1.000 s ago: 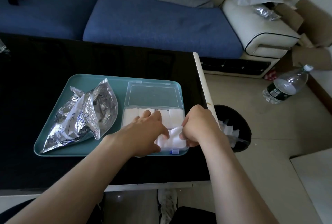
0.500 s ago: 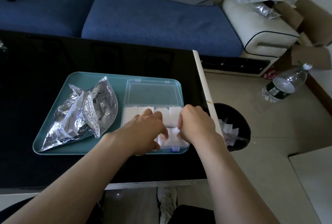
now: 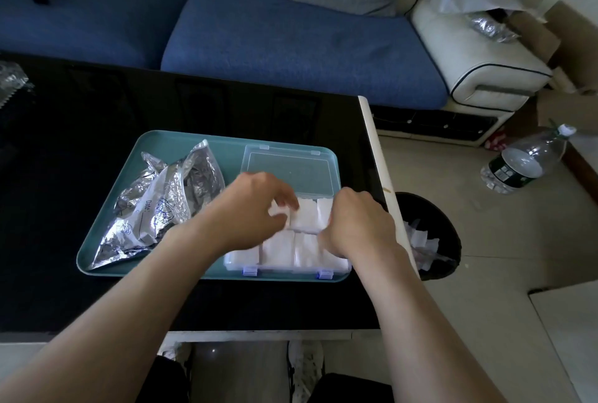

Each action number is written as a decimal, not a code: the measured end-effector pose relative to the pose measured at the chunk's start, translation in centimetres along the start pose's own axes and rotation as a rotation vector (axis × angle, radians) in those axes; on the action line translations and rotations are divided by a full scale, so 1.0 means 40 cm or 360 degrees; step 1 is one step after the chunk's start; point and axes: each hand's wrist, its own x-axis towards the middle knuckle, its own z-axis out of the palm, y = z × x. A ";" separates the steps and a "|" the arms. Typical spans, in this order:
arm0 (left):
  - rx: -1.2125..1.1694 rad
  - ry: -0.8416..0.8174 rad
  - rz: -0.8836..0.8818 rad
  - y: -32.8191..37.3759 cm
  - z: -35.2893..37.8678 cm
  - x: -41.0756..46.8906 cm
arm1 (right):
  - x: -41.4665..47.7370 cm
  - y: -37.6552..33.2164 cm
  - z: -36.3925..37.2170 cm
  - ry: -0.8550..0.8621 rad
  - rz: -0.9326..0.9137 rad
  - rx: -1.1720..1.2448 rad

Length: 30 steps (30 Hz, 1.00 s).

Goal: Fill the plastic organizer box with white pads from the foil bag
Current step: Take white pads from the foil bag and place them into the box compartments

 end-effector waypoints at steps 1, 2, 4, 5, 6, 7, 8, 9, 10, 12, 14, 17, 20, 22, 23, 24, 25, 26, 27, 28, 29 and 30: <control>0.0018 0.0171 -0.0050 -0.011 -0.007 0.001 | 0.000 -0.010 0.002 0.0047 -0.0036 0.0023; 0.0103 0.0354 -0.0118 -0.022 -0.012 0.002 | 0.003 -0.022 0.007 0.0101 -0.0082 0.0064; 0.0308 0.0649 -0.0337 -0.049 -0.029 -0.003 | 0.011 -0.053 0.017 0.0200 -0.0185 0.0161; 0.0345 0.0739 -0.0458 -0.060 -0.039 -0.007 | 0.015 -0.066 0.021 0.0236 -0.0239 0.0204; 0.0333 0.0794 -0.0570 -0.070 -0.052 -0.012 | 0.018 -0.080 0.025 0.0258 -0.0289 0.0225; 0.0298 0.0813 -0.0686 -0.082 -0.065 -0.017 | 0.022 -0.094 0.030 0.0272 -0.0332 0.0249; 0.0267 0.0790 -0.0801 -0.092 -0.074 -0.020 | 0.025 -0.106 0.035 0.0286 -0.0365 0.0280; 0.0257 0.0717 -0.0920 -0.105 -0.077 -0.023 | 0.027 -0.119 0.041 0.0300 -0.0389 0.0305; 0.0266 0.0606 -0.1036 -0.119 -0.081 -0.026 | 0.033 -0.133 0.049 0.0317 -0.0415 0.0328; 0.0267 0.0359 -0.1218 -0.136 -0.082 -0.032 | 0.039 -0.155 0.065 0.0334 -0.0464 0.0392; 0.0187 0.0207 -0.1285 -0.148 -0.092 -0.043 | 0.043 -0.179 0.076 0.0337 -0.0554 0.0480; 0.0126 0.0200 -0.1204 -0.161 -0.109 -0.064 | 0.033 -0.224 0.089 0.0328 -0.0757 0.0577; 0.0184 0.0220 -0.1135 -0.176 -0.117 -0.075 | 0.025 -0.273 0.115 0.0256 -0.0948 0.0602; 0.0227 0.0226 -0.1097 -0.189 -0.116 -0.082 | 0.019 -0.301 0.134 0.0175 -0.1025 0.0601; 0.0238 0.0245 -0.1072 -0.195 -0.118 -0.085 | 0.017 -0.316 0.140 0.0138 -0.1039 0.0597; 0.0233 0.0262 -0.1045 -0.197 -0.119 -0.085 | 0.017 -0.324 0.143 0.0111 -0.1037 0.0595; 0.0217 0.0268 -0.1020 -0.200 -0.120 -0.086 | 0.016 -0.332 0.146 0.0076 -0.1032 0.0594; 0.0195 0.0269 -0.0998 -0.199 -0.119 -0.085 | 0.016 -0.336 0.147 0.0044 -0.1037 0.0597; 0.0175 0.0267 -0.0978 -0.197 -0.117 -0.083 | 0.016 -0.339 0.149 0.0022 -0.1042 0.0601; 0.0164 0.0270 -0.0955 -0.197 -0.116 -0.082 | 0.018 -0.342 0.150 0.0016 -0.1042 0.0603; 0.0148 0.0282 -0.0932 -0.197 -0.113 -0.082 | 0.020 -0.343 0.153 0.0018 -0.1032 0.0593; 0.0125 0.0301 -0.0901 -0.198 -0.111 -0.081 | 0.025 -0.344 0.159 0.0022 -0.1007 0.0578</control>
